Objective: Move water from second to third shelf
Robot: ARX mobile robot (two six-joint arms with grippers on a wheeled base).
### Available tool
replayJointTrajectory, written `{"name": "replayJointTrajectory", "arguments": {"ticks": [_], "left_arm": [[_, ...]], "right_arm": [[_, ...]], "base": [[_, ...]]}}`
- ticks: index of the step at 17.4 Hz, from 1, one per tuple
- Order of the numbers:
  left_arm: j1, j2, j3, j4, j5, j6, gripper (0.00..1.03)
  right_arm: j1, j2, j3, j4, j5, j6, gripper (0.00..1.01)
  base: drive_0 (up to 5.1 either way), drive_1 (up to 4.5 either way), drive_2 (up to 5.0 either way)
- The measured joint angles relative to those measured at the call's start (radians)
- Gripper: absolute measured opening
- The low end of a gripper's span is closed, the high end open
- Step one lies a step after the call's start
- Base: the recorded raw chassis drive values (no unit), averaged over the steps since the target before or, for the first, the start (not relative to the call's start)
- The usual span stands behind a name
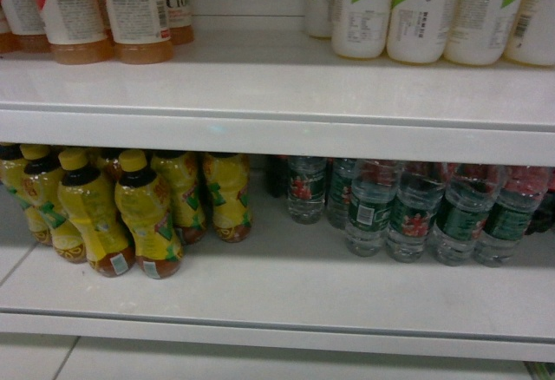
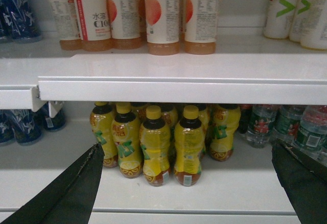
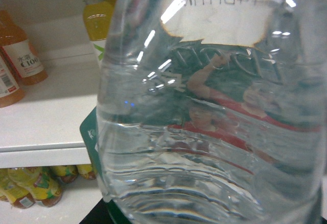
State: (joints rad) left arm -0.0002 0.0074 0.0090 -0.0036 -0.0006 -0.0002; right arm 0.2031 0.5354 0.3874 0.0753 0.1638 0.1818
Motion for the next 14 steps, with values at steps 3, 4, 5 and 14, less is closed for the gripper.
{"name": "replayJointTrajectory", "arguments": {"ticks": [3,4,5,14], "left_arm": [[0.000,0.000,0.000,0.000,0.000,0.000,0.98],[0.000,0.000,0.000,-0.001,0.000,0.000,0.98],[0.000,0.000,0.000,0.000,0.000,0.000,0.98],[0.000,0.000,0.000,0.000,0.000,0.000,0.98]], "right_arm": [[0.000,0.000,0.000,-0.001,0.000,0.000,0.42],[0.000,0.000,0.000,-0.001,0.000,0.000,0.42],[0.000,0.000,0.000,0.002,0.000,0.000,0.42],[0.000,0.000,0.000,0.000,0.000,0.000,0.42]], "base": [[-4.6,2.18,2.2],[-4.5,2.22,2.2],[-4.6,2.19,2.2],[-4.5,2.24,2.2]]}}
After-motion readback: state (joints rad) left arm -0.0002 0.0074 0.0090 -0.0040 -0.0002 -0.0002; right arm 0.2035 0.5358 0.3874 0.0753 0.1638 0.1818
